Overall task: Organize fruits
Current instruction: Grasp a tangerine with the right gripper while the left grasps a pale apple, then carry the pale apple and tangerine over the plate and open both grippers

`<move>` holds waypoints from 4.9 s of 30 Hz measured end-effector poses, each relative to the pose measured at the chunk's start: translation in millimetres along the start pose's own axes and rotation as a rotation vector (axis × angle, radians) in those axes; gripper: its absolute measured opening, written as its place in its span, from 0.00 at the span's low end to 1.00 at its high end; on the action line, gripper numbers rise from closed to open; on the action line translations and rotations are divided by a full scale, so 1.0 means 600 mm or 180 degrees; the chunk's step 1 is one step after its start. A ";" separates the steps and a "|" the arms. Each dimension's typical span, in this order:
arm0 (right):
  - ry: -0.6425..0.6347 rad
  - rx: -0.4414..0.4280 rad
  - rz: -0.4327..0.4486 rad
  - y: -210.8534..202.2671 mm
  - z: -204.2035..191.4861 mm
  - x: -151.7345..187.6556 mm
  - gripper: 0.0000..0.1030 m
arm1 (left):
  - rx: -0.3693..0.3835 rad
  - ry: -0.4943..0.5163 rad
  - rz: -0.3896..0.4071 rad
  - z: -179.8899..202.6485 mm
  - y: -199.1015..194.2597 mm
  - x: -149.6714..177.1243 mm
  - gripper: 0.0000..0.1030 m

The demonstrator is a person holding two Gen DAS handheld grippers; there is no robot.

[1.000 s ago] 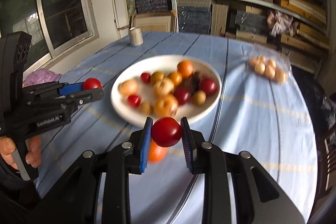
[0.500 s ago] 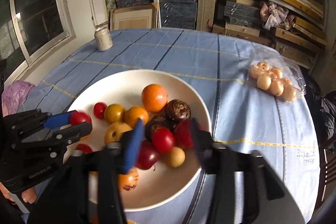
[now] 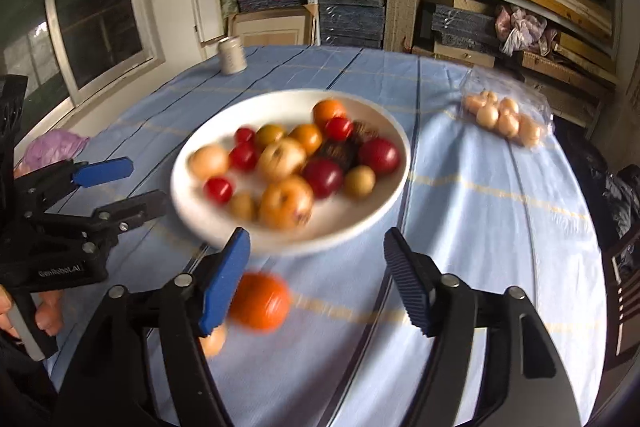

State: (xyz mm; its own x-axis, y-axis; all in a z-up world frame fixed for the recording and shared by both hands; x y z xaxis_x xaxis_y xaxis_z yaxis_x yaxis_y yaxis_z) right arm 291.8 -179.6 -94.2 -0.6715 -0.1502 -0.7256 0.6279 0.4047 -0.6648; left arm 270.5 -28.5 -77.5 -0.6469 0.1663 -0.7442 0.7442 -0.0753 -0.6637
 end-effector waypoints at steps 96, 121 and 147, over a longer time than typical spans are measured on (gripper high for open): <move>0.0635 0.0372 0.0509 -0.045 0.054 0.092 0.44 | 0.0097 0.0387 -0.0335 0.119 0.033 0.114 0.44; 0.0628 0.0370 0.0522 -0.046 0.050 0.090 0.44 | 0.0109 0.0268 -0.0449 0.101 0.038 0.124 0.44; 0.0298 -0.0022 0.0278 -0.040 0.008 -0.018 0.44 | 0.0016 0.0146 -0.0040 0.007 -0.015 -0.010 0.44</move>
State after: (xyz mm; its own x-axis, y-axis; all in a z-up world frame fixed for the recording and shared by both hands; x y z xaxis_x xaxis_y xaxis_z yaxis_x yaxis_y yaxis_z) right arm 285.9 -192.0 -71.2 -0.6483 -0.0293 -0.7608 0.6832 0.4187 -0.5983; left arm 267.2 -33.1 -67.4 -0.6479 0.2122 -0.7316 0.7351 -0.0777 -0.6735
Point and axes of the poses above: each gripper's, at about its wrist camera, not at the fingertips, and y roughly the way its jaws point, z to its right, x to its underside, the point moved 9 cm from there along y, roughly the way its jaws point, and after that the axes turned 7 degrees about -x, right-handed, at the moved point
